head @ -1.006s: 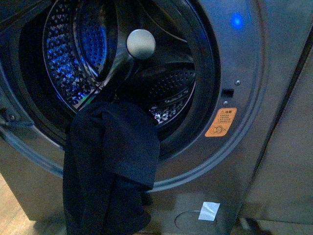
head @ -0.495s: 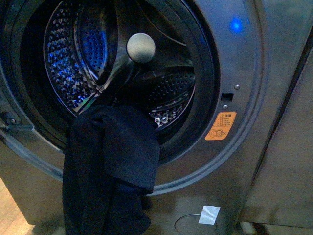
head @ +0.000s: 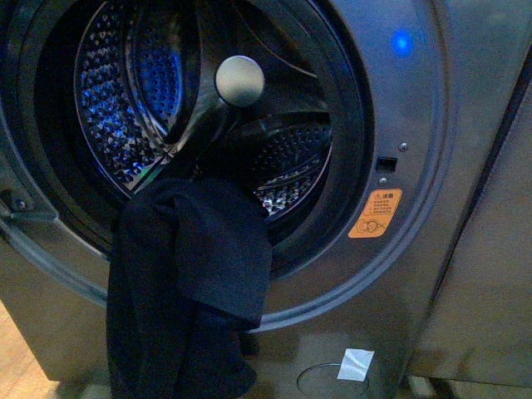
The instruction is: Put clothes into washing machine
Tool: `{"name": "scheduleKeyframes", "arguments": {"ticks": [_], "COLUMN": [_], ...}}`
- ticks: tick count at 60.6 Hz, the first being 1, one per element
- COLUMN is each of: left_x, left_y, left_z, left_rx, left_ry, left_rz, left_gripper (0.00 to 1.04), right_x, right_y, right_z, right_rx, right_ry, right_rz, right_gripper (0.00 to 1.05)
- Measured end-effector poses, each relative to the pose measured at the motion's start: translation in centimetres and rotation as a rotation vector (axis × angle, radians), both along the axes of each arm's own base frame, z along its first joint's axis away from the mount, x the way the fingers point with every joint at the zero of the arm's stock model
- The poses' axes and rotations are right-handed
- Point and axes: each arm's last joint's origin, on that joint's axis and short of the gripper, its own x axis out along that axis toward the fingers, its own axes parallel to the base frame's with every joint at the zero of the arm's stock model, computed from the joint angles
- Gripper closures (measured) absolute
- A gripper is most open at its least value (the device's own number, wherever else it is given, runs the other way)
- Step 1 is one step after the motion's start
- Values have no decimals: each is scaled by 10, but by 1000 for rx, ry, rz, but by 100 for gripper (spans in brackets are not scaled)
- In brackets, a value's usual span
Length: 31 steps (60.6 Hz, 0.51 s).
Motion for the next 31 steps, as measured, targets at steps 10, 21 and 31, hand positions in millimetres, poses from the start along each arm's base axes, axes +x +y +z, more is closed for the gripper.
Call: {"name": "scheduleKeyframes", "arguments": {"ticks": [10, 21, 31], "left_x": [-5, -9, -13], "left_y": [0, 0, 0], "left_z": [-4, -7, -6], "left_rx": [0, 0, 0], "left_ry": [-2, -25, -28], "left_rz": [0, 0, 0], "left_gripper": [101, 101, 87], "right_x": [0, 0, 0], "right_y": [0, 0, 0], "right_z": [0, 0, 0], "right_rx": [0, 0, 0], "right_ry": [0, 0, 0], "right_rz": [0, 0, 0], "right_gripper": [7, 7, 7]}}
